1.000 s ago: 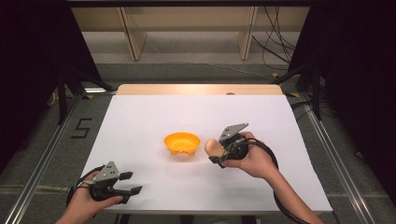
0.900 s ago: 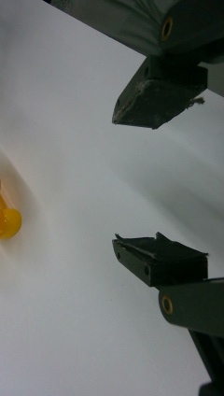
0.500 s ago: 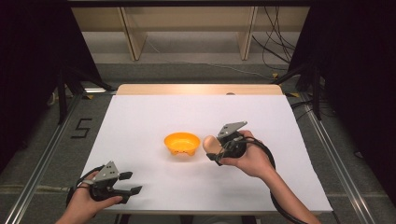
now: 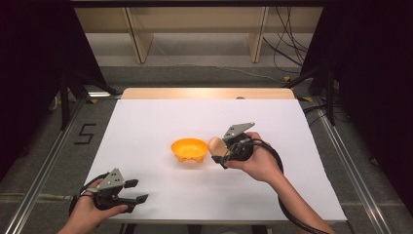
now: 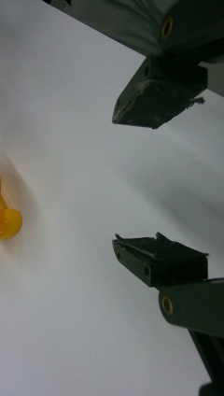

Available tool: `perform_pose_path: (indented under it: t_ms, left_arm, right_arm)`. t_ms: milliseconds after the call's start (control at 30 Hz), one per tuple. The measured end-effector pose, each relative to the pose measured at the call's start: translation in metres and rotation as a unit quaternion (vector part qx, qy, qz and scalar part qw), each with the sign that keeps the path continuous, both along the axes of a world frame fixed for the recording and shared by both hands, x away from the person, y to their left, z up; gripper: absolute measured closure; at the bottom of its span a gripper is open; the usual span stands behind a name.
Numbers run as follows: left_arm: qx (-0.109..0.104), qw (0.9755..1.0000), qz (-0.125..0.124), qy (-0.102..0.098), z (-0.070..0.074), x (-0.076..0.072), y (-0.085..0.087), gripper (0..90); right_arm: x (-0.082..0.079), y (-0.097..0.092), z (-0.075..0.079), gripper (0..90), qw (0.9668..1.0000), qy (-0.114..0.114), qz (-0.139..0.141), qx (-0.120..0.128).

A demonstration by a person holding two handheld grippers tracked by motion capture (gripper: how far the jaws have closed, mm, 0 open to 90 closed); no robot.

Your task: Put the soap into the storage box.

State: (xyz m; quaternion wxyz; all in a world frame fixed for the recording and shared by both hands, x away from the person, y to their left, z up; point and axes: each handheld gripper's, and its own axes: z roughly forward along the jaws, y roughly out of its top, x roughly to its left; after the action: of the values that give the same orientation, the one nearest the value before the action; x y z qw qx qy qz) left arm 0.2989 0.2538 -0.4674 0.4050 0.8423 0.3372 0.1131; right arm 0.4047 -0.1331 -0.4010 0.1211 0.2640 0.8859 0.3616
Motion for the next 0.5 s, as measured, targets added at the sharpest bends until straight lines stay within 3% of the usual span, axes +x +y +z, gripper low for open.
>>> perform_pose_path:
  t_ms: [100, 133, 333, 400, 500]
  left_arm:
    - [0.000, 1.0000, -0.001, 0.000, 0.0001, 0.0000, 0.0000, 33.1]
    - [0.000, 1.0000, -0.001, 0.000, 0.0001, 0.0000, 0.0000, 33.1]
    - [-0.006, 0.9999, -0.006, -0.005, 0.0003, 0.0000, -0.0003, 33.1]
    - [0.002, 1.0000, -0.002, 0.000, 0.0001, 0.0002, 0.0001, 33.1]
    - [-0.003, 1.0000, -0.001, 0.001, -0.0001, -0.0002, -0.0004, 33.1]
  right_arm:
    - [0.0015, 0.0019, 0.0012, 33.5, 1.0000, -0.005, 0.005, -0.001]
    - [0.0012, 0.0029, 0.0033, 33.6, 1.0000, 0.005, 0.001, -0.001]
    - [0.0029, 0.0058, 0.0050, 33.6, 1.0000, 0.007, 0.001, -0.002]
    - [0.0032, 0.0072, 0.0050, 33.6, 1.0000, 0.001, -0.006, -0.001]
    - [0.0058, 0.0069, 0.0062, 33.6, 0.9999, -0.003, 0.011, -0.003]
